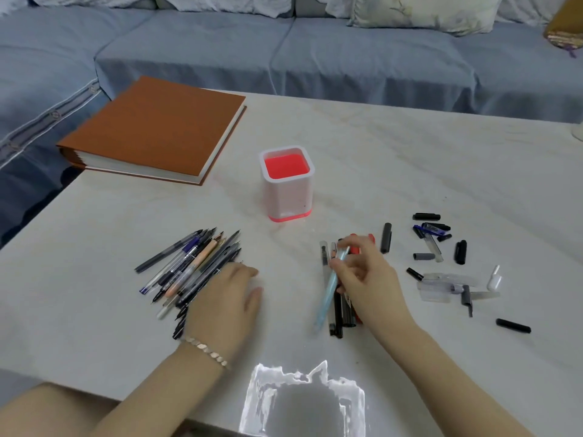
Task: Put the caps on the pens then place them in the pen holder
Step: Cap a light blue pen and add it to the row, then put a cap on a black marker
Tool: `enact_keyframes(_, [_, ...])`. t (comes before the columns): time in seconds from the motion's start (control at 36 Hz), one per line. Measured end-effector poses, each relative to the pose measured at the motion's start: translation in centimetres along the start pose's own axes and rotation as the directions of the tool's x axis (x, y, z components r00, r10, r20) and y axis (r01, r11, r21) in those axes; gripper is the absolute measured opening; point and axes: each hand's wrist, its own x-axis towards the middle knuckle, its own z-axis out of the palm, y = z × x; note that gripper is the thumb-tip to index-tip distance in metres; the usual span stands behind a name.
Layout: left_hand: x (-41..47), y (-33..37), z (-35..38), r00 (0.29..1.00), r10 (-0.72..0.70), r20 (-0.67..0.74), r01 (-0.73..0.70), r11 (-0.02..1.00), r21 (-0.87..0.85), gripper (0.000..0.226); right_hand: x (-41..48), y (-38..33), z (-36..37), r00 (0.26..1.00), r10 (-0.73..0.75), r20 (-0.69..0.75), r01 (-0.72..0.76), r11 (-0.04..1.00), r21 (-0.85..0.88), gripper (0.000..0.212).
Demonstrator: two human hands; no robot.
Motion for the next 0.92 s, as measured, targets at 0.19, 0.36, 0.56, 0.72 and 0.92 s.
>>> enact_keyframes(0.19, [-0.2, -3.1, 0.2, 0.998, -0.046, -0.046, 0.056, 0.961, 0.272, 0.019, 2.1, 1.1, 2.5, 0.962, -0.135, 0.239, 0.245, 0.814, -0.526, 0.03])
enact_keyframes(0.36, [-0.1, -3.6, 1.6, 0.999, -0.027, 0.025, 0.018, 0.956, 0.293, 0.021, 1.8, 2.5, 2.5, 0.938, -0.259, 0.232, 0.347, 0.642, -0.683, 0.013])
enact_keyframes(0.56, [0.1, -0.4, 1.8, 0.998, -0.061, -0.015, 0.06, 0.997, -0.046, 0.024, 1.3, 3.6, -2.4, 0.984, -0.175, 0.037, 0.157, 0.746, -0.647, 0.022])
enact_keyframes(0.72, [0.5, 2.8, 1.8, 1.0, 0.0, -0.023, -0.007, 0.948, -0.317, 0.023, 1.8, 4.9, -7.3, 0.995, 0.003, -0.102, -0.078, 0.663, -0.744, 0.024])
enact_keyframes(0.92, [0.4, 5.3, 1.9, 0.996, -0.026, 0.083, 0.068, 0.834, -0.548, 0.03, 1.7, 6.0, -8.2, 0.995, 0.043, -0.086, -0.094, 0.6, -0.794, 0.021])
